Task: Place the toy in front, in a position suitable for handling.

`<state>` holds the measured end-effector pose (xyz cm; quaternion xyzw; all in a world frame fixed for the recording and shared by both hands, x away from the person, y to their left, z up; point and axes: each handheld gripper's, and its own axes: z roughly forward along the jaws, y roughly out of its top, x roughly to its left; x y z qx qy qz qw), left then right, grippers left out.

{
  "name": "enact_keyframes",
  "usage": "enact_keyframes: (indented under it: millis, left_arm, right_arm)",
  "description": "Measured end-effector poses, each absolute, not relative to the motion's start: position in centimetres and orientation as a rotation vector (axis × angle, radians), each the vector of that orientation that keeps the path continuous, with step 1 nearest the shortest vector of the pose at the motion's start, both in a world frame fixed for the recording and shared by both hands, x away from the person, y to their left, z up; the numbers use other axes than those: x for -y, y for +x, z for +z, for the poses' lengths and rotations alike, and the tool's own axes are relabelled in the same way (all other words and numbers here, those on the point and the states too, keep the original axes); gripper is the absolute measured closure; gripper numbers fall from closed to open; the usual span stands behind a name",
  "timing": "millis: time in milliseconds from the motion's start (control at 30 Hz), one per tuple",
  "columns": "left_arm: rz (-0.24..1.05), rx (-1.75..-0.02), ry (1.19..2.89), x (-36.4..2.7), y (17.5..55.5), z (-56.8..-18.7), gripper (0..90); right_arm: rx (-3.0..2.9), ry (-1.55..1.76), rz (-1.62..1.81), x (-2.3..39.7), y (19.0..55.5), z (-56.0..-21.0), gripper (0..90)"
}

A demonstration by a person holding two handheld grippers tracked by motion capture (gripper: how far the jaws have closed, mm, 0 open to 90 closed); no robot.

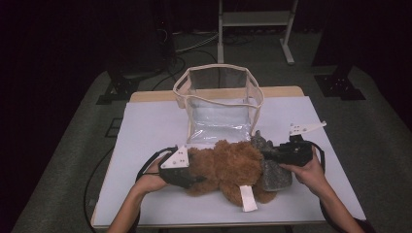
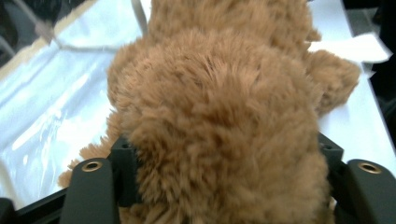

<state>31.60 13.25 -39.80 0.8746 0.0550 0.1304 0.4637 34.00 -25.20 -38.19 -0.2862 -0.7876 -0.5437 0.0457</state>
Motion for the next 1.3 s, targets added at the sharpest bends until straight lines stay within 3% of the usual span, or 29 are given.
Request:
enact_keyframes:
  millis: [433,633,733,867,1067,1167,1300]
  left_arm:
    - [0.255,-0.068,2.11,-7.7,33.4,-38.2,34.1]
    - [0.29,-0.066,2.225,-8.1,33.2,-38.8,32.2]
    - [0.282,-0.061,2.22,-9.1,32.9,-38.9,26.6]
    - [0.274,-0.073,2.188,-9.9,32.8,-39.4,9.4]
    - [0.286,-0.119,2.192,-10.4,32.9,-41.2,1.0]
    - [0.301,-0.123,2.192,-9.9,33.0,-41.2,3.4]
    - [0.358,-0.092,2.22,-9.9,32.7,-39.9,29.9]
  right_arm:
    - [2.522,-0.896,-1.639,28.0,33.5,-33.9,77.5]
    - [2.55,-0.888,-1.604,27.4,33.4,-35.3,77.5]
    - [2.526,-0.89,-1.616,27.3,33.2,-36.3,77.5]
    - [2.534,-0.892,-1.618,27.0,33.1,-36.6,77.4]
    - [2.571,-0.901,-1.598,27.2,33.1,-36.6,77.3]
    - [2.561,-0.916,-1.605,27.4,33.3,-36.8,77.3]
    - [2.566,-0.939,-1.612,27.5,33.4,-36.6,77.2]
